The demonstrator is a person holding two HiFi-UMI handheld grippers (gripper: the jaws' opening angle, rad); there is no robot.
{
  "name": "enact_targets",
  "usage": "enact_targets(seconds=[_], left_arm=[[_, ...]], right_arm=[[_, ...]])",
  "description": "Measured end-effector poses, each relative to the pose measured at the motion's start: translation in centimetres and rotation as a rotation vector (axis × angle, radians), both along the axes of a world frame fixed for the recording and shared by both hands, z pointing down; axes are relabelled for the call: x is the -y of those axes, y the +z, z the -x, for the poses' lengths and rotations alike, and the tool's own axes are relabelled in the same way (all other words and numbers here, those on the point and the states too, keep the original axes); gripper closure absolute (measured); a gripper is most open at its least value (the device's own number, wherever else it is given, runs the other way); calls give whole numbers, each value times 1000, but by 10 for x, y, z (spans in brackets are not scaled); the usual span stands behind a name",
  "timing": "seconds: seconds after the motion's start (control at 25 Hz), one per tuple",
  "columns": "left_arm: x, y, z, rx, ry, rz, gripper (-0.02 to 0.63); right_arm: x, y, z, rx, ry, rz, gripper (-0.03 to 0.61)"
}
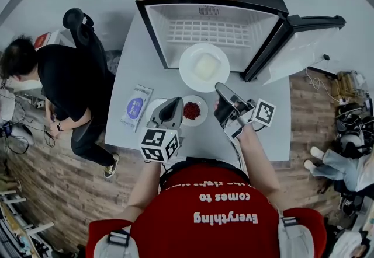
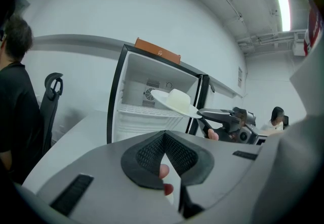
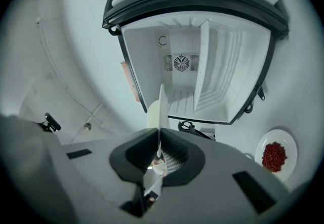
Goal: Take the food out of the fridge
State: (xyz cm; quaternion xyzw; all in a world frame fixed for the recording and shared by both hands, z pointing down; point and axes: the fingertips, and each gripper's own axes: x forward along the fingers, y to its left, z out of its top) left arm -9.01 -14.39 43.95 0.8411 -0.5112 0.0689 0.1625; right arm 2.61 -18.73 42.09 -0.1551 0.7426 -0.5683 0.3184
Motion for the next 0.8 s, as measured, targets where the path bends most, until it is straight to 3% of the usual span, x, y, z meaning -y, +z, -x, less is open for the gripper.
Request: enact_targets(seconds=[0.4, 0.8], left_arm=[[-21, -3, -16, -5, 40, -5, 607], [-28, -4, -24, -10, 62, -10, 607]], right_arm=[[-50, -1, -26, -3, 35, -32, 554], [-63, -9, -39, -29, 68, -68, 555]])
